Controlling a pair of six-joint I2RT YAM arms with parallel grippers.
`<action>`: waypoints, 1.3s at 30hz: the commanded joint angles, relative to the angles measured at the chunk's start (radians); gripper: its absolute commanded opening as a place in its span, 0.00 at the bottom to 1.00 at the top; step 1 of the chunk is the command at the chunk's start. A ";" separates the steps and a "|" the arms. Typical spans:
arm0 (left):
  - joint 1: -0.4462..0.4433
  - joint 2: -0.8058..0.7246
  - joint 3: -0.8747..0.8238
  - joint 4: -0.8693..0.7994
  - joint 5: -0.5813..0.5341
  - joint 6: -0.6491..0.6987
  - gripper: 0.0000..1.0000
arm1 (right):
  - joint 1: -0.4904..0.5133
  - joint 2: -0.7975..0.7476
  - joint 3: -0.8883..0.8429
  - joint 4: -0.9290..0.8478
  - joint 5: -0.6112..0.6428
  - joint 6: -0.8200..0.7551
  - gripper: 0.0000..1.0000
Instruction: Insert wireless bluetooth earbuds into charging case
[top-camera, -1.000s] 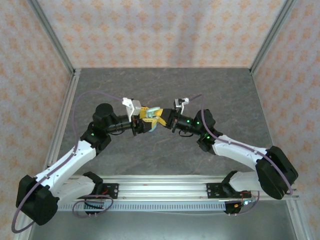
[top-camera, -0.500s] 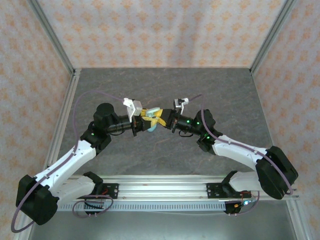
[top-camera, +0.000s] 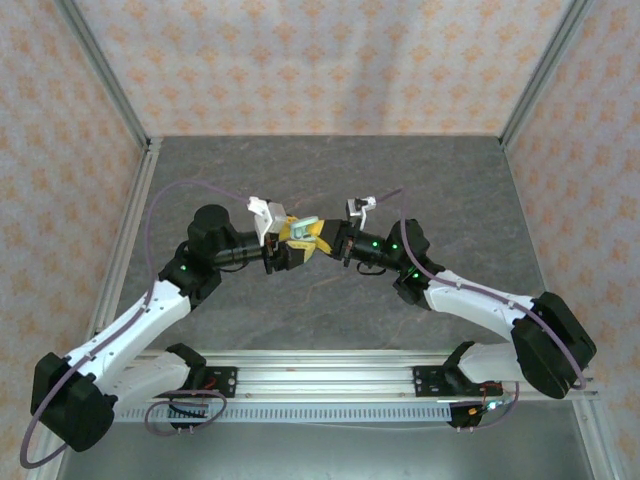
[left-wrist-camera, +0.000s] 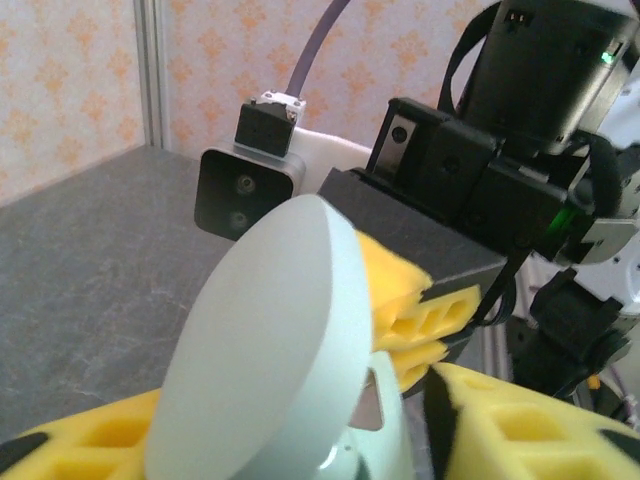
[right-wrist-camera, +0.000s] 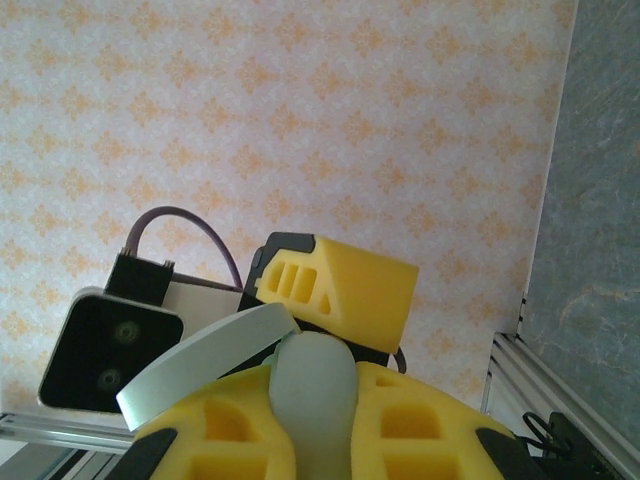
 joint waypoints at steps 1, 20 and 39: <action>-0.006 -0.048 -0.014 0.033 -0.027 -0.003 0.59 | 0.003 -0.027 0.008 0.038 0.016 -0.017 0.02; -0.006 -0.061 -0.040 0.069 0.023 0.023 0.44 | 0.004 -0.042 -0.009 0.079 0.010 0.038 0.00; -0.006 -0.063 -0.021 0.004 0.058 0.044 0.17 | 0.007 -0.033 0.021 0.014 0.002 0.018 0.33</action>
